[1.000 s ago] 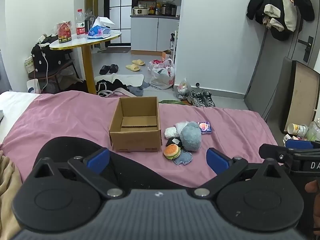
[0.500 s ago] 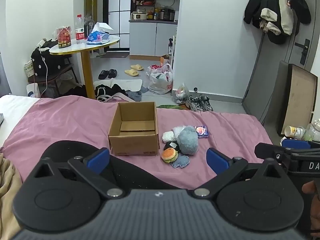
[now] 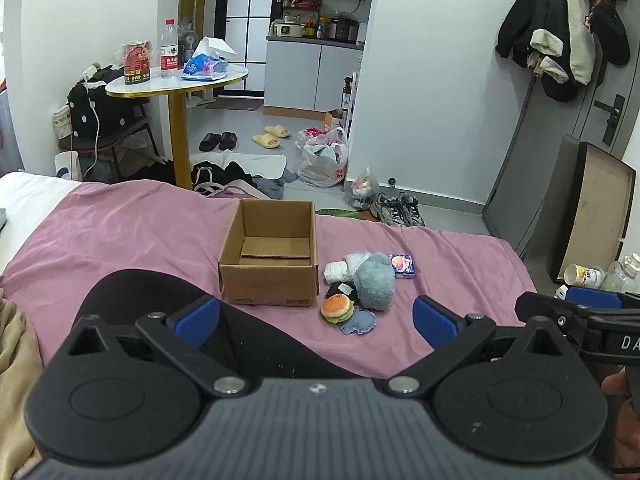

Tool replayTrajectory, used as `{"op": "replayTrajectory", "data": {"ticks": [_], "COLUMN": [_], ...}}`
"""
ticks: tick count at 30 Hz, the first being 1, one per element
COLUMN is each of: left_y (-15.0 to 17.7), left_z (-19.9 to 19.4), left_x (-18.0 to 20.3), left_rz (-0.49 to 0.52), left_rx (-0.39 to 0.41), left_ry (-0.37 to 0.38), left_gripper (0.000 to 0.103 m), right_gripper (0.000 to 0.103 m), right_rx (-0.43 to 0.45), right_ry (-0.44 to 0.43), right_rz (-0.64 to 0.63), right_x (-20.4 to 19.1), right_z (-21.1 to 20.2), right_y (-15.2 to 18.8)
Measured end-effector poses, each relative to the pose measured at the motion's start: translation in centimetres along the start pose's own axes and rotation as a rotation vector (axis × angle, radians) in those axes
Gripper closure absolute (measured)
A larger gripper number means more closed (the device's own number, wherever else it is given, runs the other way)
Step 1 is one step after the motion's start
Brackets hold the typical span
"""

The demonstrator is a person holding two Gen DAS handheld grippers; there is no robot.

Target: Organize soft objects

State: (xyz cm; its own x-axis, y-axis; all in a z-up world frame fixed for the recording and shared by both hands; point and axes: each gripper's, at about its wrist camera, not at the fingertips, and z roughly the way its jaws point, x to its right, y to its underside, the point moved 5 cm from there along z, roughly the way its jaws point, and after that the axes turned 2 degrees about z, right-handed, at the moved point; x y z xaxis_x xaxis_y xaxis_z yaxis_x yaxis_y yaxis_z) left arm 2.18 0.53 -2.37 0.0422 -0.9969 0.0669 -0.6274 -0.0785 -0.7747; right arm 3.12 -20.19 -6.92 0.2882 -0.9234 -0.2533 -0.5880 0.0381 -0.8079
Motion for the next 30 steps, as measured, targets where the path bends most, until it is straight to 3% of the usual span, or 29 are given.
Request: {"op": "replayTrajectory", "data": {"ticks": [30], "left_y": [0.1], "left_z": [-1.3], "left_x": [-0.5], "left_rz": [0.002], "left_rx": [0.013], "left_ry": [0.001], "left_gripper": [0.001], "right_gripper": [0.000], "right_rx": [-0.005], "right_ry": [0.031], "right_rz": [-0.033], "right_x": [-0.8], "right_z": [-0.1], "right_y": [0.0]}}
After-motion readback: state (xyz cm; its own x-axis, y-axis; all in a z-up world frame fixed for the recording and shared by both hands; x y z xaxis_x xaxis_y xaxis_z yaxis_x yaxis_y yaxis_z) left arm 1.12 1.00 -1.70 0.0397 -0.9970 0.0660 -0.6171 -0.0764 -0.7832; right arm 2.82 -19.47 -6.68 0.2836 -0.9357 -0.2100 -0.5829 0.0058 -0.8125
